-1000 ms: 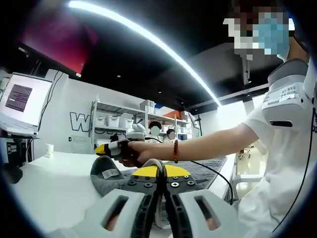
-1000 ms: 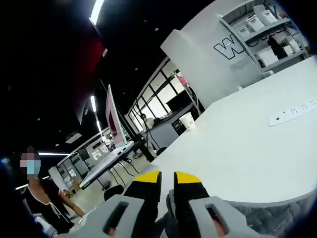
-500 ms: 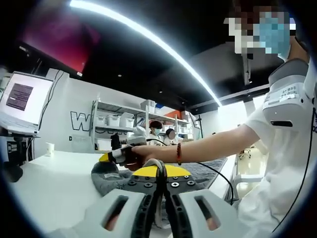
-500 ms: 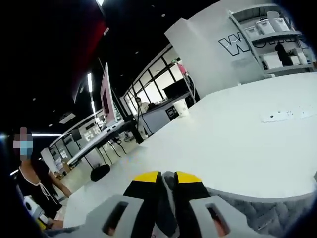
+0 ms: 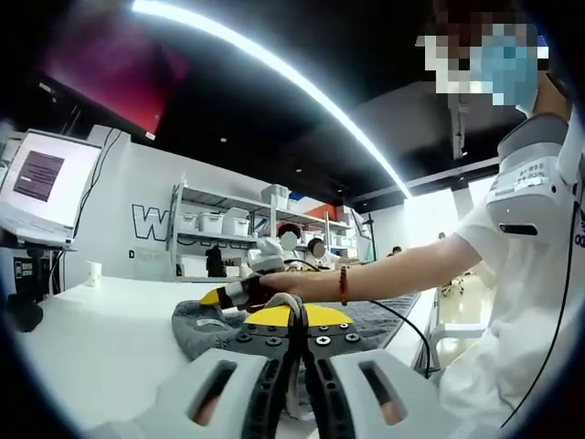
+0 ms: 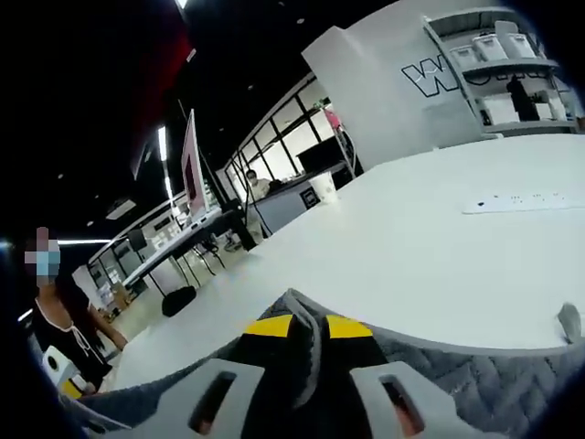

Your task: Open the folded towel by lifting each exposed corner and separating the folded layers until the towel lies flat within the target outline without major curled edges

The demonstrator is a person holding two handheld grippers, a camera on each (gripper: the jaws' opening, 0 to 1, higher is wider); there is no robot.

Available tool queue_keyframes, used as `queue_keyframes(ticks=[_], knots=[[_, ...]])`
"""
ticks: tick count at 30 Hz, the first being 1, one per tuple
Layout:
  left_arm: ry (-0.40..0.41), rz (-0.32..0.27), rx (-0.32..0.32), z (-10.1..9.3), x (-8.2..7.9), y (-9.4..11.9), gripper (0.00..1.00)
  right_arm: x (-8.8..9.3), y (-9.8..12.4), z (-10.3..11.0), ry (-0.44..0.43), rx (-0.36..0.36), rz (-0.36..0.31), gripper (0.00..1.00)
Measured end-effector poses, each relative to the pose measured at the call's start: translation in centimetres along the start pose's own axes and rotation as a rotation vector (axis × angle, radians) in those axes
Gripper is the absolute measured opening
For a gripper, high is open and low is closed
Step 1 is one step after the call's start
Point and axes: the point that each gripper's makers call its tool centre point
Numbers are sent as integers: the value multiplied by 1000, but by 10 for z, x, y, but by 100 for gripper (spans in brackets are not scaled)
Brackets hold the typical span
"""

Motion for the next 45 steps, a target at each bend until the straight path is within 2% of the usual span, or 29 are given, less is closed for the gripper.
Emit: queue_keyframes(ticks=[5,7,10,16,20,23,29,32,39,41,45], knots=[[0,1,-5,1,0,1,1,9,3,0,5,-2,25,3],[-31,2,-24,3,-2,3,1,9,4,0,6,-1,23,0],[-36,-11,-20,1,-5,4,1,0,-3,-1,-10,-9,5,0],[-46,10,-18,1,-2,7,1,-7,-5,0,-57,-19,-13,0],[-79,49,-39,4,2,11,1,-16,-8,4,-58,-26,-34,0],[-90,53,-32,2,2,12,1,-21,-12,7,-71,-36,-42,0],[-131,90,-34,2,8,16,2,-21,-10,24,-91,-61,-59,0],[-123,81,-33,3,7,17,2,-21,-10,36,-98,-85,-63,0],[-119,89,-54,8,11,25,3,-23,-20,47,-103,-106,-59,0],[-118,95,-69,11,13,30,3,-15,-15,56,-99,-111,-56,0],[-115,89,-84,14,12,36,3,-12,-17,62,-99,-118,-54,0]])
Point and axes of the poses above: the point that each gripper's makers call its tool centre point, and the gripper's own axes: y roughly backward along the fingers, z roughly to its left, x roughly out of its underside, and after that the axes turned 8 degrees about x, right-handed
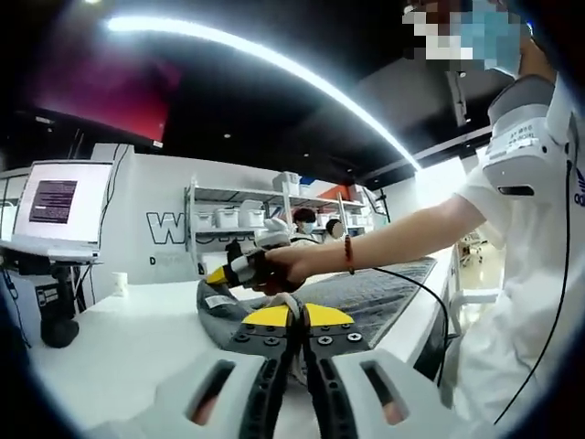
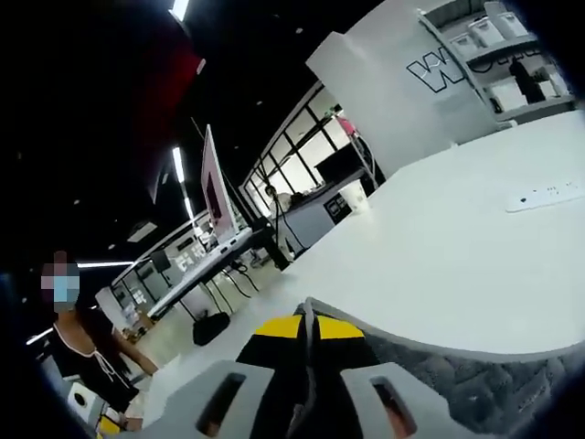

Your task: Open the folded towel by lifting each exposed corner and separating the folded layers until the towel lies flat within the target outline without major curled edges

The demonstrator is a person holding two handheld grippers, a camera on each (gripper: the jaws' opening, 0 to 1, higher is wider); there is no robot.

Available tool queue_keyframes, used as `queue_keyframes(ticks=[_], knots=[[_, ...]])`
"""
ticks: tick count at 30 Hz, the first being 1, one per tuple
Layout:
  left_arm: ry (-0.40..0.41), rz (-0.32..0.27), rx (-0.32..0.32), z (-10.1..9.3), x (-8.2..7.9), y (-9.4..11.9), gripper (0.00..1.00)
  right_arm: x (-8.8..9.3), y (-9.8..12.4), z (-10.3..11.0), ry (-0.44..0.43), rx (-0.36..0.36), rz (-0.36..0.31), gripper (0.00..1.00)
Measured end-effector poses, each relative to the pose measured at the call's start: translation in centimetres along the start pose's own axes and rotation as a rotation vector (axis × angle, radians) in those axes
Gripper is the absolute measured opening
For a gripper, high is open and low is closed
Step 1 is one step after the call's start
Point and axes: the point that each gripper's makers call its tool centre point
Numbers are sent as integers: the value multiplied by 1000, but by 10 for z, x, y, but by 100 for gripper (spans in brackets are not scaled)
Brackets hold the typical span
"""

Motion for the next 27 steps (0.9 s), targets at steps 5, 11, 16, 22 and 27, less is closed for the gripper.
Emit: queue_keyframes(ticks=[5,11,16,22,27], knots=[[-1,44,-42,7,9,6,4,7,4,12,-20,-26,1,0],[13,43,-66,12,13,14,6,7,-4,6,-2,-20,26,6],[29,39,-94,18,14,19,7,17,-8,8,2,-37,79,9],[51,44,-126,25,19,26,6,34,-4,17,-5,-86,142,14],[56,50,-138,27,22,30,6,35,-11,18,7,-108,170,14]])
Point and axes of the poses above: the point that each gripper's makers call its tool centre point, and the gripper's own axes: y roughly backward along the fingers, z roughly to its left, x roughly out of its underside, and after that the axes turned 8 degrees about x, right-handed
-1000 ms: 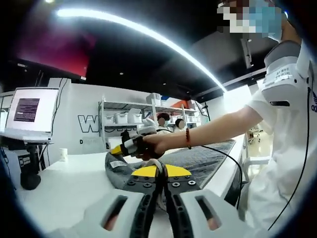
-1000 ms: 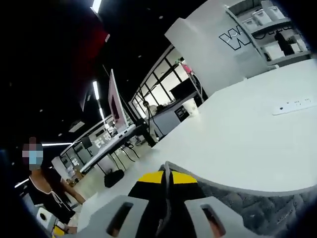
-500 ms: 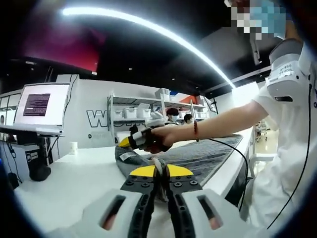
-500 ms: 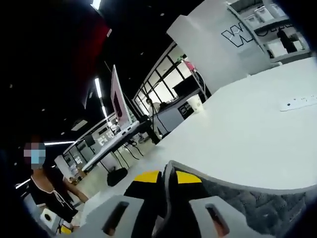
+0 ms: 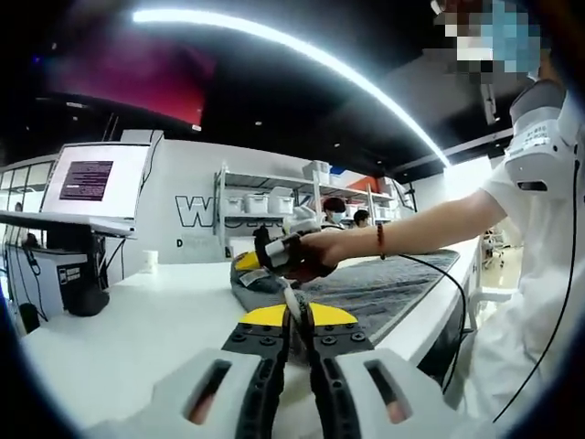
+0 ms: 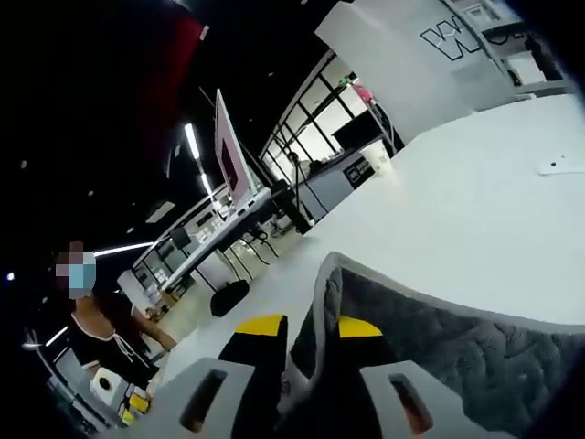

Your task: Open the folded towel by lifting each exposed corner and separating the folded layers until the towel lies flat within the target outline without major curled edges

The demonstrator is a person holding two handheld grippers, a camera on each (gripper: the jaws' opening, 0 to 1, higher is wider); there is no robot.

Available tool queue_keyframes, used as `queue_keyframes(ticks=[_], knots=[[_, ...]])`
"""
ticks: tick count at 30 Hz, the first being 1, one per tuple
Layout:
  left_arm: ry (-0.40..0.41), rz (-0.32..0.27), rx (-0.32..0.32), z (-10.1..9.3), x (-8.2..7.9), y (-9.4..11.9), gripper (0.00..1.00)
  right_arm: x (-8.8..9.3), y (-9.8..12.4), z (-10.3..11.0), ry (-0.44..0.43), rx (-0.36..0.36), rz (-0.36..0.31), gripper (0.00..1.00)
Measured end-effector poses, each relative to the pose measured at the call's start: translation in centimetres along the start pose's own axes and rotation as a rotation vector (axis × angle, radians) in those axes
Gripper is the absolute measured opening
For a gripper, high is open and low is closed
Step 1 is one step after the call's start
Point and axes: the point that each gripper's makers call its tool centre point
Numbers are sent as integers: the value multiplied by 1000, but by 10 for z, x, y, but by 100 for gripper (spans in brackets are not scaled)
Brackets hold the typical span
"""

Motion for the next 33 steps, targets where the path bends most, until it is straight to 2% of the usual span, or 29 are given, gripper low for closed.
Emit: queue_keyframes(ticks=[5,12,22,26,33], knots=[[13,-4,-12,3,-1,1,6,-7,-3,5,-17,-28,-10,16],[16,-7,-28,6,-1,9,5,-17,4,31,-80,-102,-57,19],[15,-1,-42,9,0,19,5,-29,-12,31,-122,-114,-74,23],[18,-31,-41,8,-6,23,5,-34,-18,30,-158,-113,-83,29],[17,-32,-37,7,-5,24,5,-38,-27,30,-167,-109,-93,37]])
Point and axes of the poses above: the point that each gripper's makers call its tool centre point, and the gripper's own axes: y roughly backward along the fingers, z roughly to its left, x roughly out of its underside, and after that the axes turned 8 degrees about x, right-handed
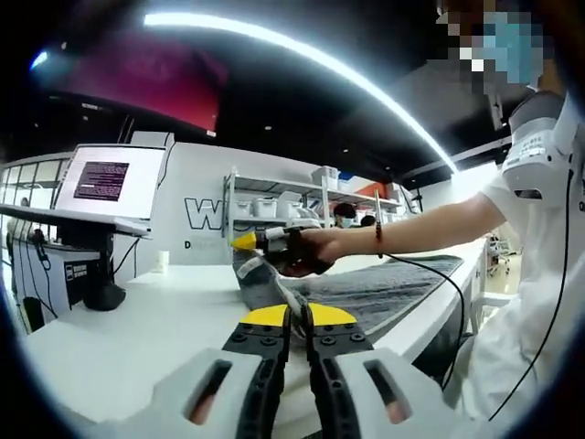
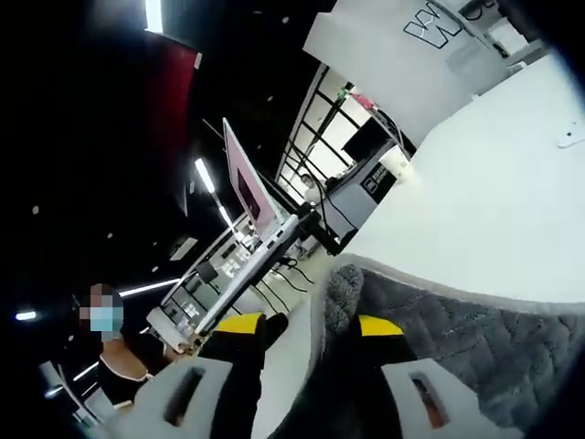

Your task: Open the folded towel by lifting each exposed corner and separating the folded layers until the towel lies flat within the target outline without major curled edges

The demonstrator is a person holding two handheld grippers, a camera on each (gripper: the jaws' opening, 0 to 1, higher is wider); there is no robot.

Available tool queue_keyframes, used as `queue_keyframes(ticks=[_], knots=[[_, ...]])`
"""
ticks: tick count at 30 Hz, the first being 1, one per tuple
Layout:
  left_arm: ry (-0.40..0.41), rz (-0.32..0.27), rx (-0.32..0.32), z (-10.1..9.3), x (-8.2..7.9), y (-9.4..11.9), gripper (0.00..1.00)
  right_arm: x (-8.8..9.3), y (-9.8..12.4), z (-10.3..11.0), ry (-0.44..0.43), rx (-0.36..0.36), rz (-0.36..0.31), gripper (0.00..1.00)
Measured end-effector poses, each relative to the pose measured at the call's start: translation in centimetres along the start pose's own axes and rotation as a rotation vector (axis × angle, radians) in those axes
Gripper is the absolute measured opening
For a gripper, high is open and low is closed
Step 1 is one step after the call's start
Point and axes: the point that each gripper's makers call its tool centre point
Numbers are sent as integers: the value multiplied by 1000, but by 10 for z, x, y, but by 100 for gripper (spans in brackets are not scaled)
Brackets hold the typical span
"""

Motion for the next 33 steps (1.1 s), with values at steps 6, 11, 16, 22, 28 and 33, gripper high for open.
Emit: queue_keyframes(ticks=[6,11,16,22,28,33], knots=[[-2,5,5,-2,1,-1,5,16,1,8,-18,-10,8,38],[2,-12,2,-1,-1,2,4,18,-3,11,-17,-18,5,40],[15,-21,-3,0,0,4,4,14,-9,17,-42,-36,-12,41],[6,-29,12,-4,-3,2,5,2,-12,11,-79,-31,-62,46],[8,-47,13,-5,-7,2,7,15,-3,26,-81,-50,-66,46],[7,-44,24,-8,-6,-1,8,24,-7,34,-71,-50,-46,45]])
Point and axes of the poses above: the point that each gripper's makers call its tool centre point, and the gripper's own axes: y roughly backward along the fingers, z roughly to its left, x roughly out of its underside, and after that the axes turned 8 degrees about x, right-handed
